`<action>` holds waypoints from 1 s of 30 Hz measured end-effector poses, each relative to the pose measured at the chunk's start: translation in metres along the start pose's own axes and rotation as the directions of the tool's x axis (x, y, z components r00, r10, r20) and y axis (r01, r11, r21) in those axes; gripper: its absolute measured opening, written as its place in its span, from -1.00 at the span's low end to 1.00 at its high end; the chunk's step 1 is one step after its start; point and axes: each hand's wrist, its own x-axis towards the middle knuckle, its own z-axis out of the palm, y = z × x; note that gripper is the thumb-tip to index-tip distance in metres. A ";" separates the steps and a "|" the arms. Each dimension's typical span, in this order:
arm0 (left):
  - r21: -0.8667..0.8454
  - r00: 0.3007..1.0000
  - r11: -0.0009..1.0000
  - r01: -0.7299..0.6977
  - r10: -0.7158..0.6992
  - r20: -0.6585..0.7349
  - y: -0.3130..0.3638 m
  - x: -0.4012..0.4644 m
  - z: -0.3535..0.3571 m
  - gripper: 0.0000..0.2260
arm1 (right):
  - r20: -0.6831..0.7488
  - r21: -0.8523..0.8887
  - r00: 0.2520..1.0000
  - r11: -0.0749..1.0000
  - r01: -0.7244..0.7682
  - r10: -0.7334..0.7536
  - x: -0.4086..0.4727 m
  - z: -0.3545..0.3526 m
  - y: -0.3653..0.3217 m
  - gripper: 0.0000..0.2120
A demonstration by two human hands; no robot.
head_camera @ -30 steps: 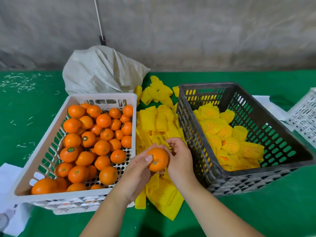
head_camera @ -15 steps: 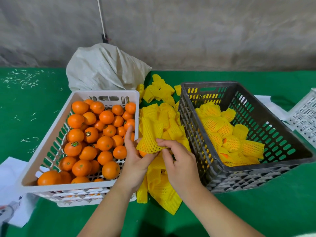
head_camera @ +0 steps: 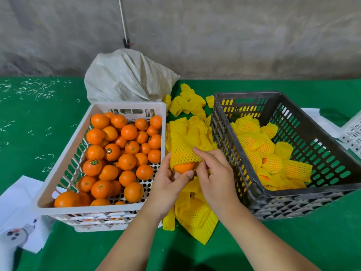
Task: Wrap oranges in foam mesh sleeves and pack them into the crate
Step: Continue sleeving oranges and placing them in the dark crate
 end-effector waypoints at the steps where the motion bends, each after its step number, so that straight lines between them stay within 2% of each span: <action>1: -0.014 0.999 1.000 -0.003 0.003 -0.051 0.000 0.001 0.001 -0.44 | -0.020 -0.018 0.999 0.999 0.036 -0.037 -0.001 -0.001 -0.001 -0.69; 3: -0.040 0.987 0.999 -0.022 0.015 -0.159 0.000 0.003 0.000 -0.44 | 0.019 -0.057 0.988 0.986 0.156 -0.156 -0.008 0.000 -0.008 -0.74; 5: -0.049 0.980 0.998 -0.032 0.022 -0.197 -0.001 0.007 -0.003 -0.48 | 0.109 -0.064 0.970 0.972 0.226 -0.219 -0.020 0.006 -0.015 -0.73; 9: 0.026 0.993 1.000 -0.001 0.004 -0.118 0.003 0.006 -0.005 -0.51 | 0.158 -0.035 0.982 0.993 0.112 -0.105 -0.026 0.010 -0.016 -0.49; 12: 0.034 0.998 0.998 0.053 -0.054 0.028 0.010 -0.002 -0.003 -0.43 | 0.145 0.022 0.989 1.000 0.010 -0.013 -0.020 0.007 -0.011 -0.37; 14: 0.053 0.996 0.998 0.044 -0.048 0.069 0.013 -0.004 0.000 -0.47 | 0.106 0.029 0.994 0.999 0.038 -0.041 -0.015 0.004 -0.007 -0.37; 20: 0.034 0.999 0.999 0.042 -0.042 -0.002 0.018 -0.004 0.004 -0.51 | -0.035 -0.012 0.994 0.995 0.102 -0.102 -0.007 0.002 0.000 -0.56; 24: 0.012 0.994 0.999 0.037 -0.035 -0.104 0.007 0.000 -0.004 -0.54 | 0.021 0.030 0.977 0.977 0.210 -0.211 -0.021 0.007 -0.001 -0.61; 26: -0.006 0.989 0.999 0.037 -0.038 -0.140 0.006 0.001 -0.004 -0.48 | 0.108 0.078 0.986 0.989 0.122 -0.130 -0.024 0.008 -0.002 -0.54; 28: -0.026 0.984 0.999 0.042 -0.046 -0.175 0.009 0.001 -0.003 -0.38 | 0.174 0.192 0.983 0.977 -0.089 0.056 -0.023 0.006 -0.005 -0.41; 30: 0.012 0.984 1.000 0.017 -0.015 -0.175 0.011 0.000 -0.001 -0.33 | 0.188 0.381 0.947 0.869 -0.316 0.261 -0.021 0.005 -0.008 -0.33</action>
